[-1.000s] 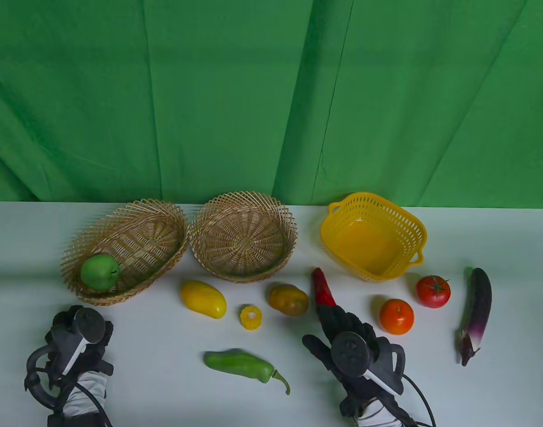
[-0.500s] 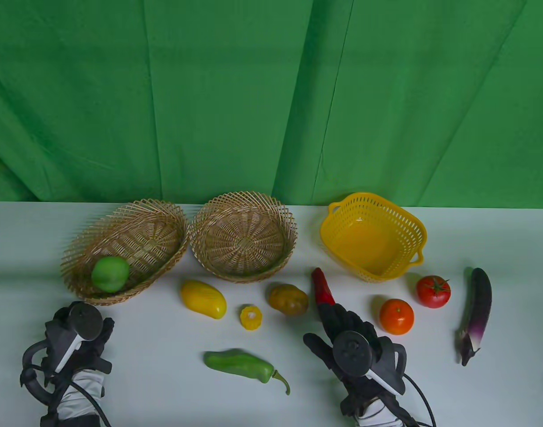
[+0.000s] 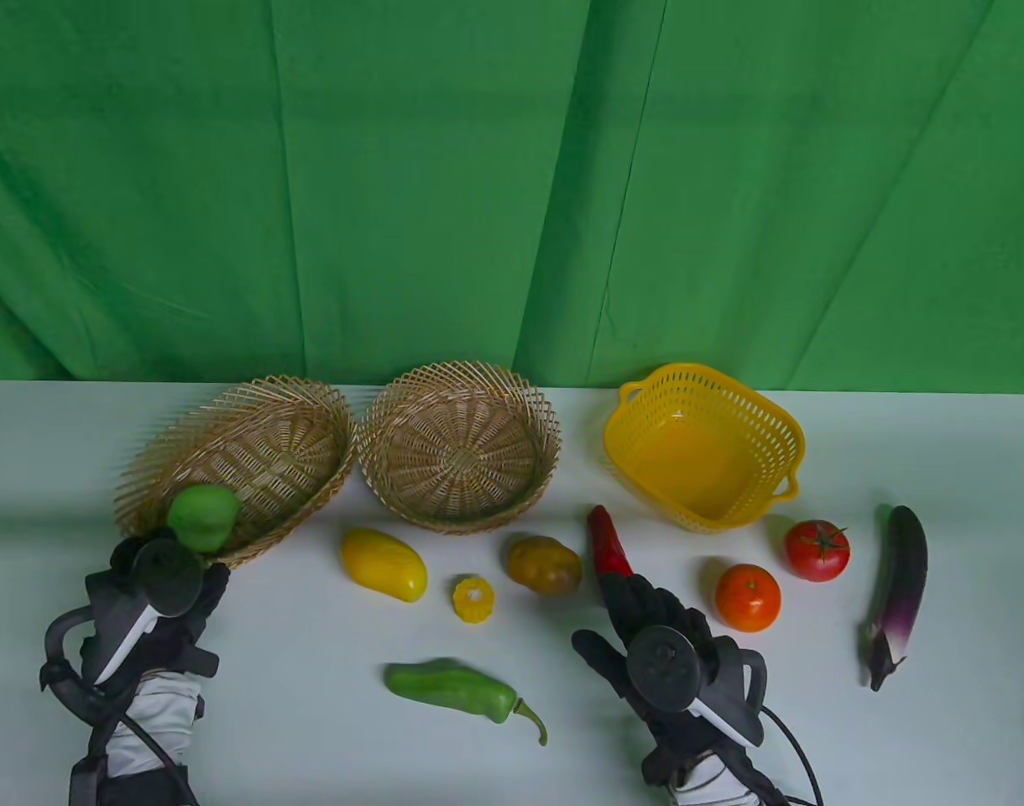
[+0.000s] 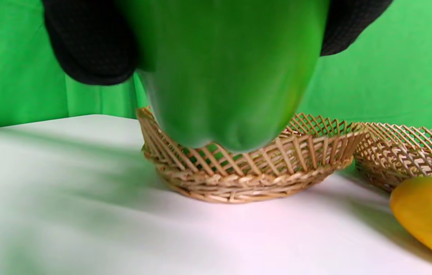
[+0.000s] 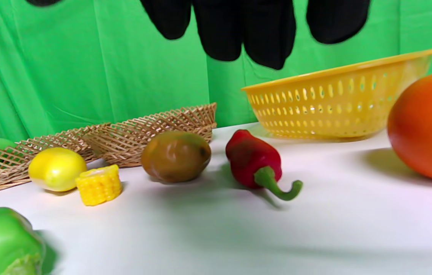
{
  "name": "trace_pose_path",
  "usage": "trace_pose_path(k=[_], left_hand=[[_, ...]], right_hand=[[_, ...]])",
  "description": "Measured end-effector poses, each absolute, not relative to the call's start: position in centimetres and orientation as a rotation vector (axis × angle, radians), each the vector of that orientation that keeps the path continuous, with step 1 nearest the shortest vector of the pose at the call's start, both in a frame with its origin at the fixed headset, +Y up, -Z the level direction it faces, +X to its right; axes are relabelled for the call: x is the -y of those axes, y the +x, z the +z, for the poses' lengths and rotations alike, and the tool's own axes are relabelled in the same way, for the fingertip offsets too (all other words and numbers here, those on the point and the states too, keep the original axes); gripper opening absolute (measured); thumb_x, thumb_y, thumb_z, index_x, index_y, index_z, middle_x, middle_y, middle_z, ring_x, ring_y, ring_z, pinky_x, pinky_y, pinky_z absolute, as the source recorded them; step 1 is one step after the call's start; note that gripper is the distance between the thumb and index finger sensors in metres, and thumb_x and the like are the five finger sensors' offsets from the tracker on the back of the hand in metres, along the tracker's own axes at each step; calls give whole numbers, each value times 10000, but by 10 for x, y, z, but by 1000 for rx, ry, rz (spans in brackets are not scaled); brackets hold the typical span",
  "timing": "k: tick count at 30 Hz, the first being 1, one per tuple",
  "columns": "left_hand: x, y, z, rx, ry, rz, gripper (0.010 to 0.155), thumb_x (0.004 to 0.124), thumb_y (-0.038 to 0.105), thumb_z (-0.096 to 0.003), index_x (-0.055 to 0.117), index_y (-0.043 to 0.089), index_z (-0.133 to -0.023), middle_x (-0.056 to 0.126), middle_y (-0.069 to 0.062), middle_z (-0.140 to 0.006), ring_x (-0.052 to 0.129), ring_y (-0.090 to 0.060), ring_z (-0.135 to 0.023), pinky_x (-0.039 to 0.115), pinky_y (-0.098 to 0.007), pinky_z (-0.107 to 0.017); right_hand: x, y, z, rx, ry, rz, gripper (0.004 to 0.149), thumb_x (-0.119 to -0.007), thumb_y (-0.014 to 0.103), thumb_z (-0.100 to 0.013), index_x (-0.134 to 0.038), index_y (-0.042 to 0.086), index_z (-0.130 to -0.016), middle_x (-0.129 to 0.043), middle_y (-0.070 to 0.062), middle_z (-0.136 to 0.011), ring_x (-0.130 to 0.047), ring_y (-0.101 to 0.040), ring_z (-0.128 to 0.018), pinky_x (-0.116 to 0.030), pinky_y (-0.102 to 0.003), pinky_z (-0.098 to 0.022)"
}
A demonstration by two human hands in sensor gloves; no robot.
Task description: Place 10 objects into 3 containers, with green background
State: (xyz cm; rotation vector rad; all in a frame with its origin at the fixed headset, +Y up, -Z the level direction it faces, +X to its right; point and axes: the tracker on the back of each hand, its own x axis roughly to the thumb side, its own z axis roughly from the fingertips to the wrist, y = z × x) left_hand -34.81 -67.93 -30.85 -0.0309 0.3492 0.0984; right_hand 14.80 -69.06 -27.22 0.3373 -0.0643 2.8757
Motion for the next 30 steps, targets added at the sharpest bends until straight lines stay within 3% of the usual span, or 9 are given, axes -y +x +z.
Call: trace_pose_path(k=[12,23,30], left_hand=[[659,-327,-358,-313,79,81,830,684,629,-558,381,143,-1158,504,-269,-1151,746,-498,-943,865,-490,-464],[671,-289,-409,-261,137,-78,827,659,635,-556,334,164,-1153,461,-240,-1164,713,-476,-978,847,-491,-528],[682,-281,-420,-237,141,-170,832,654,621,-556,283,171,-1150,397,-226,-1177,624,-464,-1042,668,-638,-667]], right_hand=[[690,148,-272,80,326,2884,780,-515,672,-554,-454,193,-1167,-580,-208,-1182,-637,-523,-1010,-512,-728,-715],[691,153,-274,69,288,2899,781,-514,672,-555,-454,192,-1167,-579,-209,-1182,-637,-524,-1009,-511,-729,-716],[691,154,-274,67,278,2901,782,-516,672,-554,-455,190,-1167,-580,-208,-1182,-636,-524,-1009,-512,-729,-715]])
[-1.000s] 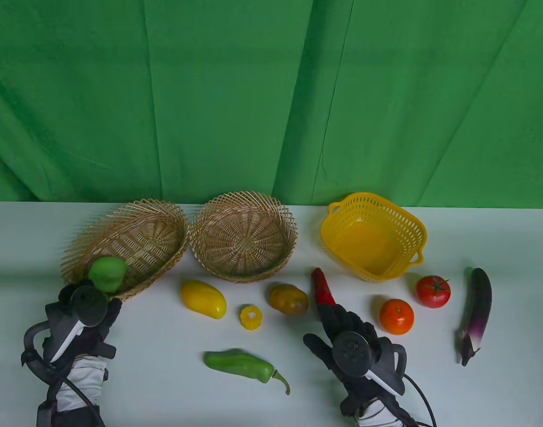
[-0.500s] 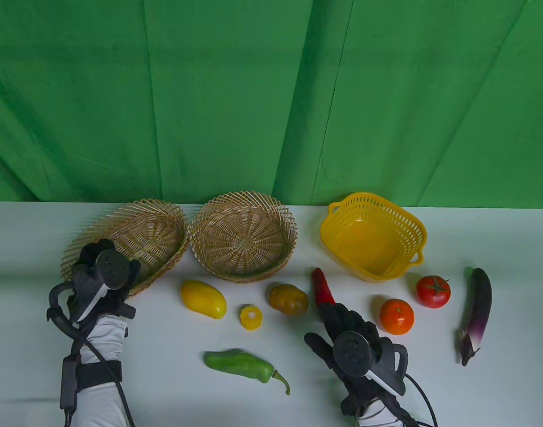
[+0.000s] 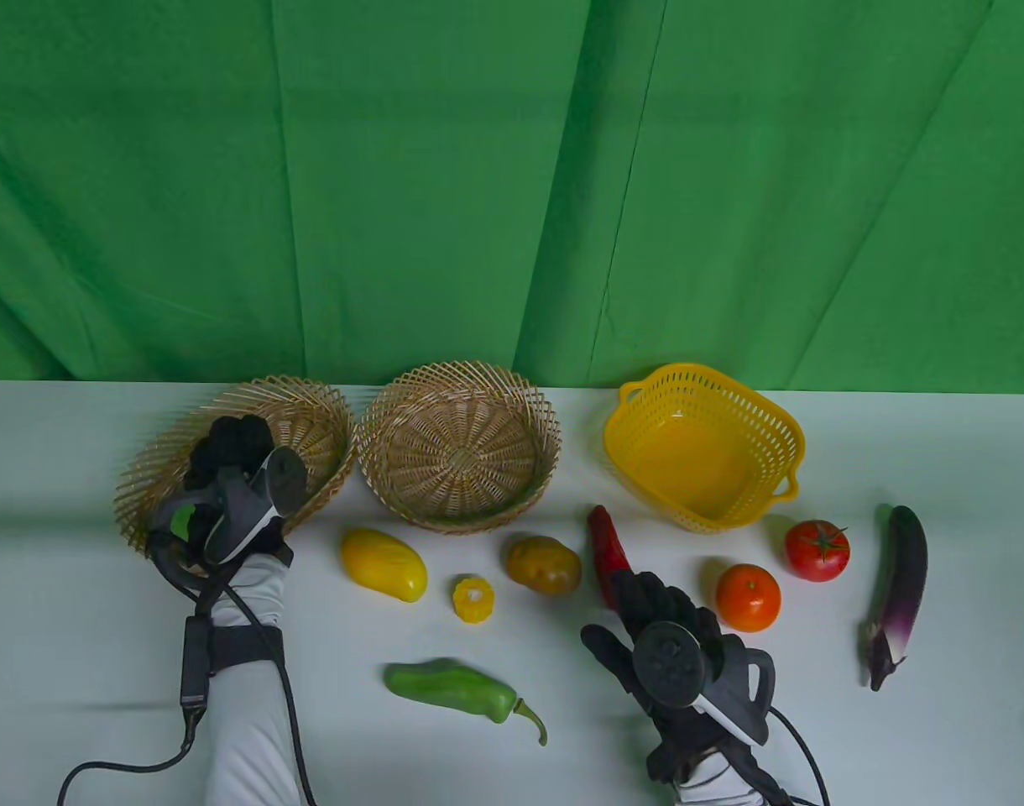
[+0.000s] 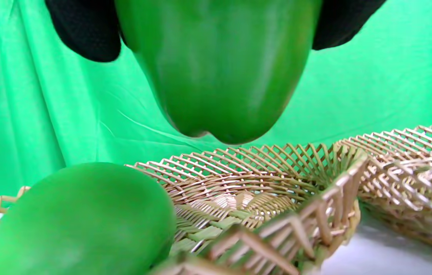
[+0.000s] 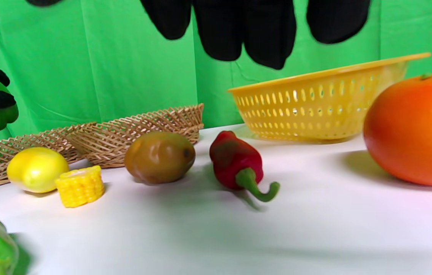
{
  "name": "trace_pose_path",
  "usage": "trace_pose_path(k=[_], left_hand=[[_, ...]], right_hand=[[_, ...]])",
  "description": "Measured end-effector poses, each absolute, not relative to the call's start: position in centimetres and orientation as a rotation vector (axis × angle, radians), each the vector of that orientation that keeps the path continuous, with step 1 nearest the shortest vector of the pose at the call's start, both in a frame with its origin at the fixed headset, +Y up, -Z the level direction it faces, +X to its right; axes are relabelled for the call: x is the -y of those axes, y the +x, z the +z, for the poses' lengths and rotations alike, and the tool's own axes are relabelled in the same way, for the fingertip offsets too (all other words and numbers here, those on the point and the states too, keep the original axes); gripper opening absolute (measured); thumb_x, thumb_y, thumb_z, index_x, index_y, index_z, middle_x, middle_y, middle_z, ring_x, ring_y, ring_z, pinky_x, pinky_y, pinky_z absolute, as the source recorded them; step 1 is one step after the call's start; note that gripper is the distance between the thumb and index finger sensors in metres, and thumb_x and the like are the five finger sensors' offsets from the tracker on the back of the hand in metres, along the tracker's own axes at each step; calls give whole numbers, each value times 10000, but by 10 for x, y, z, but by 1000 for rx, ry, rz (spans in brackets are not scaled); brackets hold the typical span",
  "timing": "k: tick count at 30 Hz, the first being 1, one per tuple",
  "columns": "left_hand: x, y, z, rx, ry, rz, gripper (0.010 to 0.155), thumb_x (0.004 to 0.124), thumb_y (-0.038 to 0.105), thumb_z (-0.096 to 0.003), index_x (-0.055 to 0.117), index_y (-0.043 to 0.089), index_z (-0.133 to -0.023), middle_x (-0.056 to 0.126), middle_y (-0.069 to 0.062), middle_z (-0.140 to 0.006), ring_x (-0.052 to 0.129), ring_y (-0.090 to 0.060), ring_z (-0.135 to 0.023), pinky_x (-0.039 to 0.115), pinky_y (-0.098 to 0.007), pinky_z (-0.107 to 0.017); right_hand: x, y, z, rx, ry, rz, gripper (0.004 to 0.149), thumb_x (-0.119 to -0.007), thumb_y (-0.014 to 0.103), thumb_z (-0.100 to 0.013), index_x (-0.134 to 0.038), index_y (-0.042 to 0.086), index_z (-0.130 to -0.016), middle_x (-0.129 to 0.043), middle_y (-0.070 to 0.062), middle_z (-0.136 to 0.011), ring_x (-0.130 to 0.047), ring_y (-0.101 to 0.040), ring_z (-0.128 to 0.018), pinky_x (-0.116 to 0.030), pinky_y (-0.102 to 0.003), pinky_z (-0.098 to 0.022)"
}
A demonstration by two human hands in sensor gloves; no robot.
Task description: Place 10 objects into 3 containers, with green background
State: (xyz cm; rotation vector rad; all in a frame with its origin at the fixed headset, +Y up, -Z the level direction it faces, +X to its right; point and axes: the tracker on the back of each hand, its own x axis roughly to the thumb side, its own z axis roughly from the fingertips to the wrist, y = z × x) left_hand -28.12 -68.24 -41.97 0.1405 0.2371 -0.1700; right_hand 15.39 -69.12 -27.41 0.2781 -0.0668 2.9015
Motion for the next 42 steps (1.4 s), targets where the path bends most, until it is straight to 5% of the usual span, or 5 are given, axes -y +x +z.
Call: trace_pose_path(k=[9,21,42], left_hand=[[698,-278,-424,-239,34,-198,847,634,615,-564,247,170,-1172,318,-236,-1210,482,-512,-1112,543,-715,-687],[688,-274,-410,-134,106,-151,817,584,611,-580,259,166,-1183,305,-239,-1220,449,-517,-1121,496,-745,-680],[711,-192,-322,446,155,189,763,577,597,-587,358,168,-1179,442,-220,-1207,584,-502,-1081,609,-668,-675]], right_hand=[[691,154,-274,63,286,2901,781,-515,672,-554,-455,191,-1167,-580,-210,-1182,-636,-524,-1009,-512,-729,-715],[691,154,-274,70,287,2893,782,-515,672,-554,-453,191,-1168,-581,-209,-1182,-635,-524,-1009,-513,-729,-715],[695,160,-278,37,260,2884,781,-514,672,-554,-452,191,-1167,-581,-208,-1181,-637,-523,-1009,-513,-728,-715]])
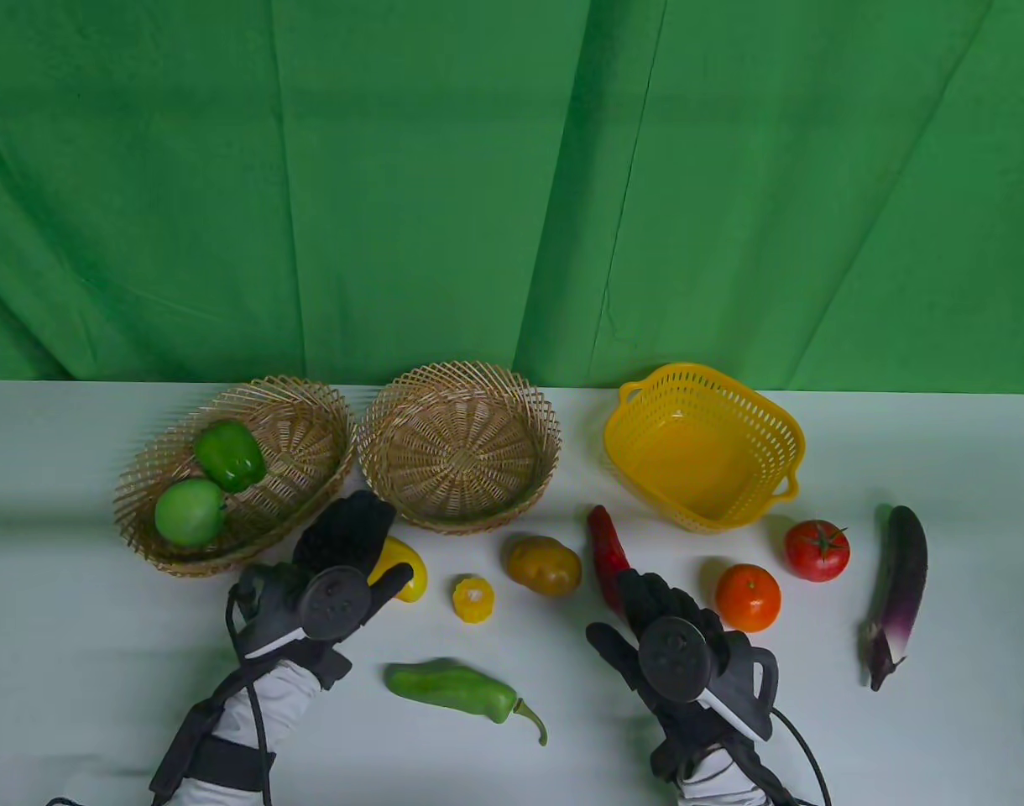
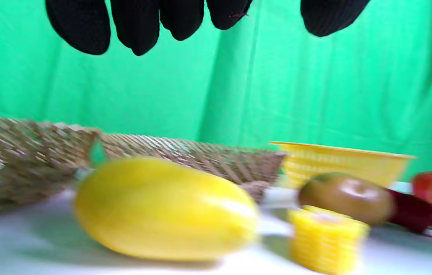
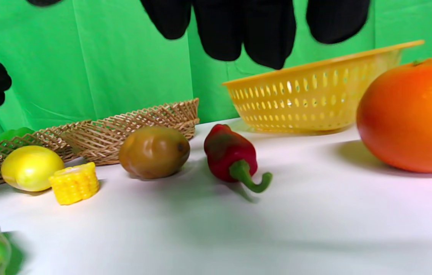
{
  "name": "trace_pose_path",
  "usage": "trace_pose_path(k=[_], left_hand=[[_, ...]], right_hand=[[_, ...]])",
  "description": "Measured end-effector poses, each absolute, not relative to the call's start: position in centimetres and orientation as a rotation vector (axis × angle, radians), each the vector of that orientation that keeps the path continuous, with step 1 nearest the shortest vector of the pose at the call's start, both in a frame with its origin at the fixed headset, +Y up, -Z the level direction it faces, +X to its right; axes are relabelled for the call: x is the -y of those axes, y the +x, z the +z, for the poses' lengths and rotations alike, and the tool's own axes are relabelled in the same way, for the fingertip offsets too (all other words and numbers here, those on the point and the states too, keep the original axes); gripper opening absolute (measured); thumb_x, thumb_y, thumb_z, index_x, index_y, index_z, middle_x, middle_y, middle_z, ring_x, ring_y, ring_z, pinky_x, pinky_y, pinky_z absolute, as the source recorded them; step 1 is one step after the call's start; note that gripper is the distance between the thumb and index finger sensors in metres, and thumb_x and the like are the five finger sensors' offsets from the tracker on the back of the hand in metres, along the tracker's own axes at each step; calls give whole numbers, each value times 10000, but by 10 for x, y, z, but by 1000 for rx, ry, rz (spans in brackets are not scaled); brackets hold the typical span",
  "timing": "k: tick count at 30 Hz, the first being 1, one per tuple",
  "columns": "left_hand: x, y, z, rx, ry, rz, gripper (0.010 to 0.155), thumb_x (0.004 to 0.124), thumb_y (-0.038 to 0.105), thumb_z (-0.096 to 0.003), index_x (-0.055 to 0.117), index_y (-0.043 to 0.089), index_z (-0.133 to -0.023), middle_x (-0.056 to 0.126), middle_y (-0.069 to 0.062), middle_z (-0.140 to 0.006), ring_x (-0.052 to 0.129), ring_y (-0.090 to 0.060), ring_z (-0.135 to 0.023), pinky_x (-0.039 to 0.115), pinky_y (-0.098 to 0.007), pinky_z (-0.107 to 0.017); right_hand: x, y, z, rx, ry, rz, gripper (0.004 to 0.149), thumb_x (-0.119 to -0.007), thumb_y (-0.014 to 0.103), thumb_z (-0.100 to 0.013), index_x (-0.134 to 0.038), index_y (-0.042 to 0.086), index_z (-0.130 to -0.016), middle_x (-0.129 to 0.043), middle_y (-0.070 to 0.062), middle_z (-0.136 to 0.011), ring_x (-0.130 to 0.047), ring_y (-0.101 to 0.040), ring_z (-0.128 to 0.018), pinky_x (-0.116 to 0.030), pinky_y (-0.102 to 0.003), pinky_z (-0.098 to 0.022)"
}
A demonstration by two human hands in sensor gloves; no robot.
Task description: Place 10 objects into 3 containers, with green background
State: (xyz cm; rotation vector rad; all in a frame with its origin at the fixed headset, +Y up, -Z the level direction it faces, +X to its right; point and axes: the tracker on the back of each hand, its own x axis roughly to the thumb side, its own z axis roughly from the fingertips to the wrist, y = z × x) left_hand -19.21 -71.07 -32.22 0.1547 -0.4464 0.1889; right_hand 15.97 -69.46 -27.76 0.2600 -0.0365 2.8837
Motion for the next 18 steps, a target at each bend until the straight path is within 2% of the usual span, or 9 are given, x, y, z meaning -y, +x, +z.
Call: trace_pose_path(k=[9,18], left_hand=[[735,-152,-287,675,43,222,750,585,591,-584,392,168,-1174,480,-215,-1198,621,-491,-1067,629,-659,-663],[770,-129,-280,776,-214,121,816,606,610,-573,309,164,-1189,404,-226,-1218,541,-519,-1093,580,-692,-674]], right_hand=[[693,161,-278,50,260,2875,779,-515,671,-555,-453,193,-1167,-581,-209,-1181,-637,-522,-1009,-512,-729,-715],[693,161,-277,45,262,2879,781,-514,671,-555,-453,192,-1168,-580,-210,-1182,-635,-524,-1010,-512,-729,-715]])
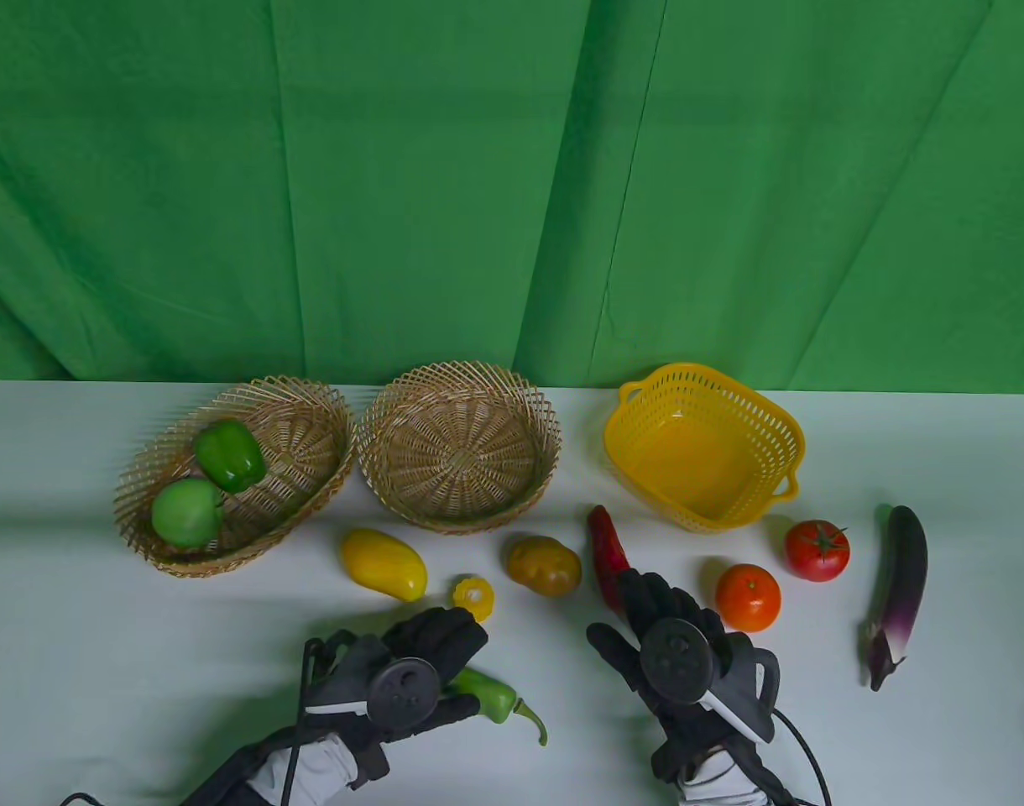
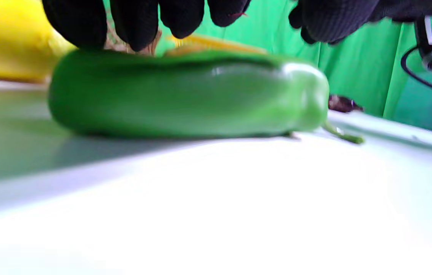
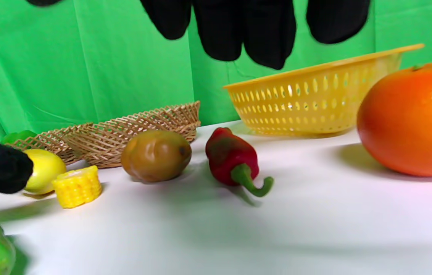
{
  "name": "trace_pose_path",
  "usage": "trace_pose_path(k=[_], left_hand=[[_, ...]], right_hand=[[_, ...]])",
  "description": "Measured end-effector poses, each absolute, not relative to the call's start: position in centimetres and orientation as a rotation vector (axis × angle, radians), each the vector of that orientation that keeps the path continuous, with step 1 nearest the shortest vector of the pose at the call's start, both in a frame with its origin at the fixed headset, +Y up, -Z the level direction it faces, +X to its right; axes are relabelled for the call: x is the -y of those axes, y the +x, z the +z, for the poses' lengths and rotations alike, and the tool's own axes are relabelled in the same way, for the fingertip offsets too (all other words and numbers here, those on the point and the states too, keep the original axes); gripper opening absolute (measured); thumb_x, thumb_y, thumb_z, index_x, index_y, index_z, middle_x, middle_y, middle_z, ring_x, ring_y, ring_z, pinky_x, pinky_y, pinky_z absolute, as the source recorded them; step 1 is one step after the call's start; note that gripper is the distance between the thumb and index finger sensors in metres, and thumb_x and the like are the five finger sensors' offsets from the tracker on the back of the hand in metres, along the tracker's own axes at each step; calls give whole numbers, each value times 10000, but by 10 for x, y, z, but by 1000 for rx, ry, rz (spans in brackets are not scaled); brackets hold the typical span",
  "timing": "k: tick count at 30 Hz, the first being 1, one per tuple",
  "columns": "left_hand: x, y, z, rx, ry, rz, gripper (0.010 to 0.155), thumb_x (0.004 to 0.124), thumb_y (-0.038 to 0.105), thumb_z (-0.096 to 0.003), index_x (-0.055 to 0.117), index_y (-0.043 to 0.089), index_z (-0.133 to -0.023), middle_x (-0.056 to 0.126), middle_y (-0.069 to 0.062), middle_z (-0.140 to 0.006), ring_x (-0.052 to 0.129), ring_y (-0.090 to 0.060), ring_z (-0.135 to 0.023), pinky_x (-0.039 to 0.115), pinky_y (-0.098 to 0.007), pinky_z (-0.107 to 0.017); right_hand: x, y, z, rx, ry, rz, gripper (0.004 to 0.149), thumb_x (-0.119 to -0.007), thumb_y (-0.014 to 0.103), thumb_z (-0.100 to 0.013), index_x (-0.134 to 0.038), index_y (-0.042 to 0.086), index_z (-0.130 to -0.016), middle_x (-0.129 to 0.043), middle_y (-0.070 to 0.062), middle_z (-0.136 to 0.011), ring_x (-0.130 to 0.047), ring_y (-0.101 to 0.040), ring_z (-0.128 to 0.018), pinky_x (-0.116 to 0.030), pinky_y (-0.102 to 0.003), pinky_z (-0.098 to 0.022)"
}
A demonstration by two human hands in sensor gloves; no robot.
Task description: Place 10 objects into 3 containers, with green background
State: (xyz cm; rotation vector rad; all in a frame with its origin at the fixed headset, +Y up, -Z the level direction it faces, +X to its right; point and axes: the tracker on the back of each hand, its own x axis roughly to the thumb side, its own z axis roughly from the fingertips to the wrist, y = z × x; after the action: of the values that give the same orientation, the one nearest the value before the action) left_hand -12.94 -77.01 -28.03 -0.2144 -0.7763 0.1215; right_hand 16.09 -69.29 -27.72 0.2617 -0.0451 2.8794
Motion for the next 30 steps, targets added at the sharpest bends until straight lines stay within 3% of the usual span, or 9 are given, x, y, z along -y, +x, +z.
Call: trace_pose_path(k=[10,16,22,30], left_hand=[[790,-113,-278,811,-366,20,873,641,578,-575,164,169,-1181,315,-229,-1223,462,-524,-1107,511,-709,-690],[790,-106,-280,809,-352,-62,790,700,487,-572,250,200,-1155,404,-176,-1198,502,-468,-1097,538,-672,-696],[788,-105,-283,813,-331,-76,774,749,485,-535,343,216,-1138,552,-112,-1138,589,-388,-1060,599,-613,-693],[785,-103,-288,826,-354,-70,759,783,488,-519,370,277,-1120,587,-67,-1116,649,-319,-968,658,-538,-676]], right_hand=[[693,160,-277,47,270,2876,782,-514,672,-554,-453,191,-1168,-581,-207,-1182,-635,-525,-1010,-512,-729,-715],[692,160,-276,47,272,2873,781,-514,671,-555,-454,190,-1168,-580,-210,-1182,-634,-524,-1010,-512,-728,-716],[692,160,-276,46,272,2872,781,-514,672,-555,-453,191,-1168,-580,-212,-1182,-634,-524,-1010,-514,-729,-714],[692,159,-276,48,277,2869,781,-514,672,-555,-453,192,-1168,-580,-211,-1182,-635,-526,-1009,-513,-728,-715]])
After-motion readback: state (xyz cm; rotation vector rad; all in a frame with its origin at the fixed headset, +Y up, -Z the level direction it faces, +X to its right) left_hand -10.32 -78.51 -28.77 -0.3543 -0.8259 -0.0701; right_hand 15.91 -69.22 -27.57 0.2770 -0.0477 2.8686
